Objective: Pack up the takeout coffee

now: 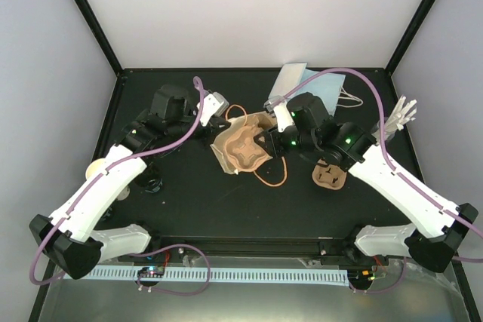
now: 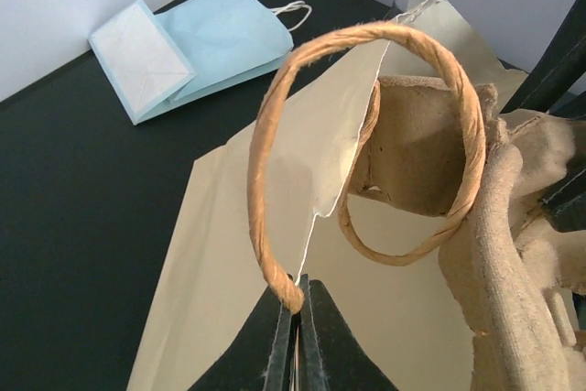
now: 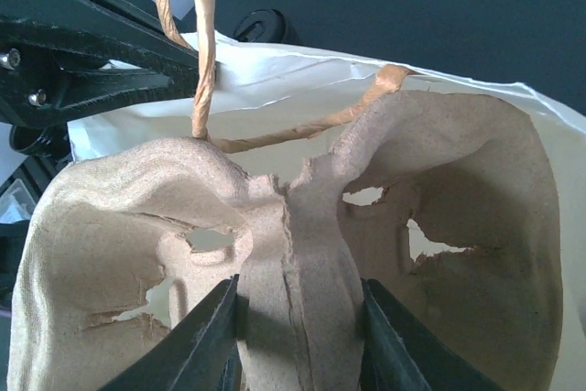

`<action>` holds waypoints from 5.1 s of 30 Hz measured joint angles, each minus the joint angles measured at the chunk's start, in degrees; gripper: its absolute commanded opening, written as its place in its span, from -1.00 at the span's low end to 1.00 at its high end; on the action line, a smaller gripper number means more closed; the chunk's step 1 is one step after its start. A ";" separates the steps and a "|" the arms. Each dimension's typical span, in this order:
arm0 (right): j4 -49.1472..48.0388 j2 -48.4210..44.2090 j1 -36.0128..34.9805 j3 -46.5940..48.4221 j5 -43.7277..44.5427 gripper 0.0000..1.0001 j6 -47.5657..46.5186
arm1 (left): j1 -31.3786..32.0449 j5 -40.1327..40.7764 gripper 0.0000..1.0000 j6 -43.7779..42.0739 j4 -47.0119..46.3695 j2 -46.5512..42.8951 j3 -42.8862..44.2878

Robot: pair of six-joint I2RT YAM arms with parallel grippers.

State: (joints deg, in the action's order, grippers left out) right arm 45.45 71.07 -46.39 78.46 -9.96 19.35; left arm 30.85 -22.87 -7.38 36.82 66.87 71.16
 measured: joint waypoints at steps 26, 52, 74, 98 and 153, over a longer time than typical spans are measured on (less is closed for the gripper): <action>7.04 2.97 -3.10 7.34 10.95 -0.28 -0.87 | 0.04 -5.60 -0.97 7.87 0.31 3.02 0.72; 6.29 2.36 -0.76 6.14 10.12 -0.30 6.49 | 0.37 -7.50 -0.97 8.09 0.37 2.84 0.72; 8.46 3.39 -2.12 6.01 16.44 -0.29 2.89 | 1.14 -8.81 -0.97 10.62 0.39 2.91 0.72; 13.49 5.92 -1.46 6.62 22.93 -0.31 8.59 | 3.37 -6.67 -0.93 9.46 0.20 2.89 0.68; 14.01 12.15 -3.41 8.11 28.44 -0.38 5.11 | 4.83 0.17 0.47 9.14 3.34 -5.60 2.05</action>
State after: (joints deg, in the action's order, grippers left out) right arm 59.46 83.22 -49.80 86.56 18.48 24.47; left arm 35.68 -22.70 1.76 40.16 61.28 73.21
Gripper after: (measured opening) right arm 0.310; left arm 0.754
